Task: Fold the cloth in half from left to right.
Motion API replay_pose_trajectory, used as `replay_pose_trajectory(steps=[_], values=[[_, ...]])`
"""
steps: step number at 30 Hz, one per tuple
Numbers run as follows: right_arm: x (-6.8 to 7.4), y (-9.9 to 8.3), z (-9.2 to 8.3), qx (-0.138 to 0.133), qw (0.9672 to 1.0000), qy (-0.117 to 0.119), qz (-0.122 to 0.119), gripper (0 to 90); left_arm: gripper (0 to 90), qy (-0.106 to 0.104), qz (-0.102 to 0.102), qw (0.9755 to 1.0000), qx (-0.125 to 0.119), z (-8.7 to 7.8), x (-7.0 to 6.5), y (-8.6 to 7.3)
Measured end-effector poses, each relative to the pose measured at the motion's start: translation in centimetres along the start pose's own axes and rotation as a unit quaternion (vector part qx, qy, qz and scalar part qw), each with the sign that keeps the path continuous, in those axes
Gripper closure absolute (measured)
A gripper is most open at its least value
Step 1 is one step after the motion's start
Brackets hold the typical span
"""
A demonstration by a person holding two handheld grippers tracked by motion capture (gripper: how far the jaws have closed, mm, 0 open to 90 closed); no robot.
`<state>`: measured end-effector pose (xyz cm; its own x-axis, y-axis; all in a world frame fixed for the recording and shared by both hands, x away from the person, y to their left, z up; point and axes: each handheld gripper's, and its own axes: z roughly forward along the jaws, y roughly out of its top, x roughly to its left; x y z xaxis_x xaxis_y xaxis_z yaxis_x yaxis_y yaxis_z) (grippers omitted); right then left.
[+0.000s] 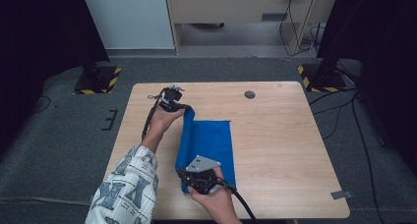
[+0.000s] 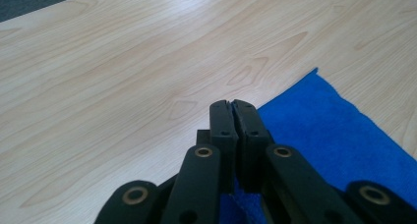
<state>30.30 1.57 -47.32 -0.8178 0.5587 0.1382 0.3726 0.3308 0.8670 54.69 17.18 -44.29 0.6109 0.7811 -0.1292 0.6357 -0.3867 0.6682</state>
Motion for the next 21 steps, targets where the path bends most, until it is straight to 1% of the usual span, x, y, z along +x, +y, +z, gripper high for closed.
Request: replay_pose_trajectory(steps=[2, 8, 12, 15, 21], values=[[-0.3, -0.2, -0.3, 0.003, 1.0, -0.006, -0.002, 87.4, 87.7, -0.005, 0.002, 1.0, 0.0, 0.5, -0.6, 0.3], [-1.0, -1.0, -1.5, 0.006, 0.9998, -0.019, 0.005, 87.4, 87.7, -0.011, 0.01, 0.9999, 0.003, 1.7, -1.8, 1.1], [-1.6, -1.6, -2.3, 0.015, 0.9996, -0.024, 0.007, 87.3, 87.5, -0.017, 0.014, 0.9997, 0.005, 2.6, -2.6, 1.4], [-2.0, -2.0, -2.8, 0.018, 0.9994, -0.028, 0.012, 87.3, 87.5, -0.021, 0.015, 0.9996, 0.007, 3.0, -3.0, 1.4], [-2.8, -2.9, -3.6, 0.032, 0.9989, -0.034, 0.01, 87.3, 87.4, -0.023, 0.012, 0.9997, 0.003, 3.4, -3.4, 1.5]])
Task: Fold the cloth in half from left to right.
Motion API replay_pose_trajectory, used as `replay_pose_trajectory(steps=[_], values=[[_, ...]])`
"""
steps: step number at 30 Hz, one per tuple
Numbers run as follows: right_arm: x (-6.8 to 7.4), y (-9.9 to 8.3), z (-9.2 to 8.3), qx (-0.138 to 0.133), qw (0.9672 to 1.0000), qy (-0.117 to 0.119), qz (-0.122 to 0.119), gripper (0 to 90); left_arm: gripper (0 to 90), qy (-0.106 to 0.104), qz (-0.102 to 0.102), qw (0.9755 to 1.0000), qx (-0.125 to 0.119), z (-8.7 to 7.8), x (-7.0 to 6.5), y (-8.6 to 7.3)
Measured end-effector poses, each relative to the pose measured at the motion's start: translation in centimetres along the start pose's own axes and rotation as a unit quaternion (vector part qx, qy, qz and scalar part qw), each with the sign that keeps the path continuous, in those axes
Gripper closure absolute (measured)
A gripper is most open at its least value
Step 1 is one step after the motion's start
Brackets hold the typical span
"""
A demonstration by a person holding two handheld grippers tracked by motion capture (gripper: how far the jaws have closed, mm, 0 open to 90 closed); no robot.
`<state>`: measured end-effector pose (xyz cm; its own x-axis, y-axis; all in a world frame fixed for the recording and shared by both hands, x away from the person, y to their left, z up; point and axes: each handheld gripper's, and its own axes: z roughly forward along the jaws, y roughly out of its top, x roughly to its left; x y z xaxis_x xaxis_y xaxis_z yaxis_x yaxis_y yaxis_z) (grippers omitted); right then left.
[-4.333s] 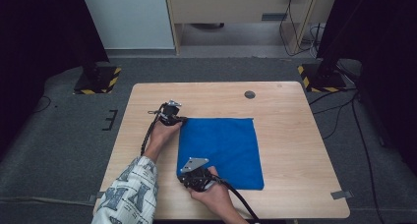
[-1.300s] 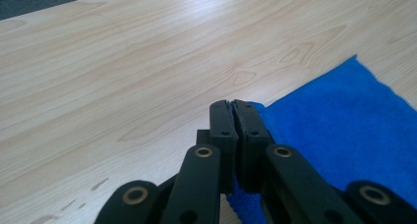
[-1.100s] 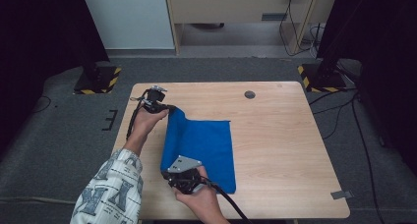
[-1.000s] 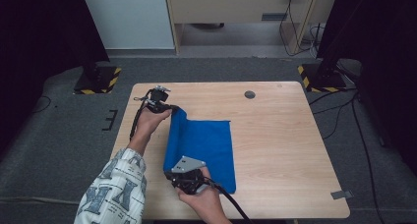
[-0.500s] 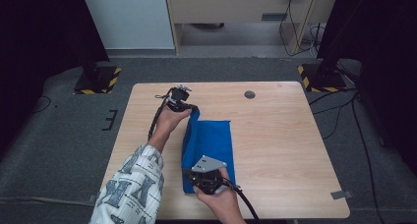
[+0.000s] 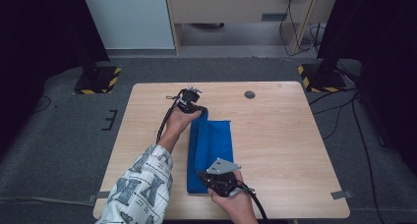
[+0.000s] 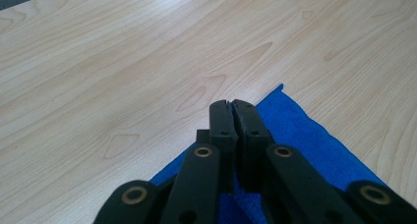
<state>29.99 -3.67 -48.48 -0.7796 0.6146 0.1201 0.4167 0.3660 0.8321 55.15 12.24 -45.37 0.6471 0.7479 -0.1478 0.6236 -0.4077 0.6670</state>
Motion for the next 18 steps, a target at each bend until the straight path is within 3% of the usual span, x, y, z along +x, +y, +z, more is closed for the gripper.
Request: replay_pose_trajectory(steps=[18], values=[[-1.7, -2.5, -1.5, 0.026, 0.9996, -0.006, 0.013, 87.2, 87.2, -0.014, 0.008, 0.9997, 0.018, 2.9, -2.1, -0.1]])
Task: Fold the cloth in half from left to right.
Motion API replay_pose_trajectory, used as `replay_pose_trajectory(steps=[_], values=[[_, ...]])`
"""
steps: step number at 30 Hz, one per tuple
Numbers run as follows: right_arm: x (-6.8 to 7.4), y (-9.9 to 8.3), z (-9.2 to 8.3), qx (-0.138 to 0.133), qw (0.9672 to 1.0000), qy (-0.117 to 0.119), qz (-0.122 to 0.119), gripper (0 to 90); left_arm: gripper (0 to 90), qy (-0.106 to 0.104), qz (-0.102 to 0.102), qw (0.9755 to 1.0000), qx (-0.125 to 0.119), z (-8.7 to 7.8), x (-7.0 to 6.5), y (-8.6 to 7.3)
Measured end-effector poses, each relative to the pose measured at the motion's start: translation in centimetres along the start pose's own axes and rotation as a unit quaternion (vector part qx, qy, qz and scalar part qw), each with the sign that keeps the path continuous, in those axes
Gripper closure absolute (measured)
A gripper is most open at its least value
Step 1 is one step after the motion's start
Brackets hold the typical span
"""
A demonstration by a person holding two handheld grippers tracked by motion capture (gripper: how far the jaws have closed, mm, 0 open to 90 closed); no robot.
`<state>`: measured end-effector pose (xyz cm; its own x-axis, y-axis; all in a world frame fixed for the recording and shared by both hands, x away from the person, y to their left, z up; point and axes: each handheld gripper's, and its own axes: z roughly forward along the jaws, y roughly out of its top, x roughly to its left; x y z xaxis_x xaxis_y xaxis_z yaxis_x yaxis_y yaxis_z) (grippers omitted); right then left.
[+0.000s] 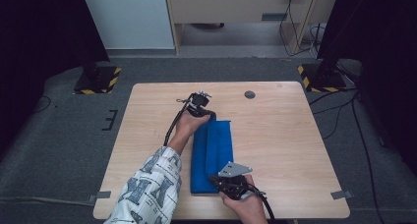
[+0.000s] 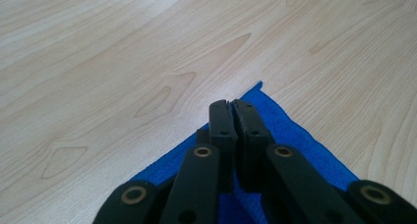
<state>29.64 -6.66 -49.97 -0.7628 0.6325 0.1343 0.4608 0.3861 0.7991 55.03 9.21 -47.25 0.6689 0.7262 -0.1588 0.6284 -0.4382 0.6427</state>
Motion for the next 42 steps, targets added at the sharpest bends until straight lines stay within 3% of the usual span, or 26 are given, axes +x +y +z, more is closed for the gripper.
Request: replay_pose_trajectory(steps=[13, 20, 36, 42], values=[[-0.8, -1.5, -0.3, 0.009, 0.9999, -0.006, 0.012, 87.1, 87.1, -0.007, -0.001, 0.9999, 0.008, 1.3, -0.6, -0.1], [-0.8, -1.5, -1.0, 0.002, 0.9999, -0.008, 0.014, 87.1, 87.1, -0.012, 0.0, 0.9999, 0.008, 1.5, -1.2, 0.3], [-1.7, -2.4, -1.4, 0.016, 0.9993, -0.015, 0.03, 86.2, 86.2, -0.019, -0.009, 0.9997, 0.016, 3.0, -1.9, 0.3], [-2.3, -3.0, -1.7, 0.031, 0.9979, -0.034, 0.046, 69.1, 77.4, -0.025, -0.007, 0.9997, 0.003, 3.0, -2.1, 0.4]])
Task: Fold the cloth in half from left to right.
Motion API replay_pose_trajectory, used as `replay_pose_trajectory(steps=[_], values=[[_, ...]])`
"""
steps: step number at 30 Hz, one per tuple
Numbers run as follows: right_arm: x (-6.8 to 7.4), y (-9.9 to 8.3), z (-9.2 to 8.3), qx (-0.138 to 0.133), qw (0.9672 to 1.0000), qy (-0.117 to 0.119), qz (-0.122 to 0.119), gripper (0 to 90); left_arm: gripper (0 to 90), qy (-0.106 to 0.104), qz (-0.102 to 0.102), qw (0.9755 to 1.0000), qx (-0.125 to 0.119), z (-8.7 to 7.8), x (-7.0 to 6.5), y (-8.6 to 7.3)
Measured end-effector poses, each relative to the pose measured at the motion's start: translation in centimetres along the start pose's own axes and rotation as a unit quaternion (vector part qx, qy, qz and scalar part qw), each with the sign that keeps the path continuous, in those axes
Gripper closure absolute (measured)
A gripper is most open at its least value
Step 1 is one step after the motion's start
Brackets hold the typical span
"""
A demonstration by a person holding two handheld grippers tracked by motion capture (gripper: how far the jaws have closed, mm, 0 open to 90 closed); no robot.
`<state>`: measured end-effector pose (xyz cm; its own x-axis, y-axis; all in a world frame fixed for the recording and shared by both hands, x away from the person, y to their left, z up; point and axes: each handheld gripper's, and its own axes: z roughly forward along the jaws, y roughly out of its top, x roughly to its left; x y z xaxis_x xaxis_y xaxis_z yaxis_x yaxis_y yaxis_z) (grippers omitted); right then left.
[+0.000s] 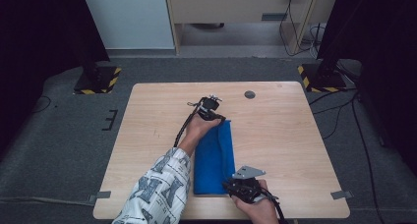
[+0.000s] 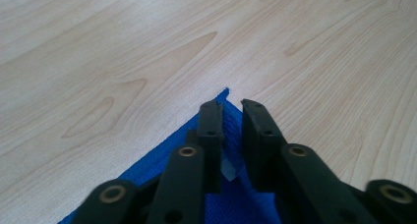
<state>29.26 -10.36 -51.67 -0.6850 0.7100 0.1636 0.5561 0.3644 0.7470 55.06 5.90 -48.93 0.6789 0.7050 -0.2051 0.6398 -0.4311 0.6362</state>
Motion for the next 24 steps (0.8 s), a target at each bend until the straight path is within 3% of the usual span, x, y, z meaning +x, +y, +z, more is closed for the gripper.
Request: replay_pose_trajectory(steps=[4, 17, 24], values=[[-0.4, -0.2, -0.1, 0.018, 0.9997, -0.001, 0.017, 60.2, 74.7, -0.005, -0.002, 1.0, 0.0, 0.2, -0.1, 0.0], [-1.2, -0.4, -0.4, 0.019, 0.9992, -0.018, 0.03, 52.0, 71.4, -0.004, -0.005, 0.9998, -0.019, 0.0, 0.2, 0.2], [-1.4, -0.5, -0.4, 0.028, 0.9989, -0.025, 0.029, 53.4, 87.1, -0.006, -0.005, 1.0, -0.002, 0.2, 0.2, 0.2]])
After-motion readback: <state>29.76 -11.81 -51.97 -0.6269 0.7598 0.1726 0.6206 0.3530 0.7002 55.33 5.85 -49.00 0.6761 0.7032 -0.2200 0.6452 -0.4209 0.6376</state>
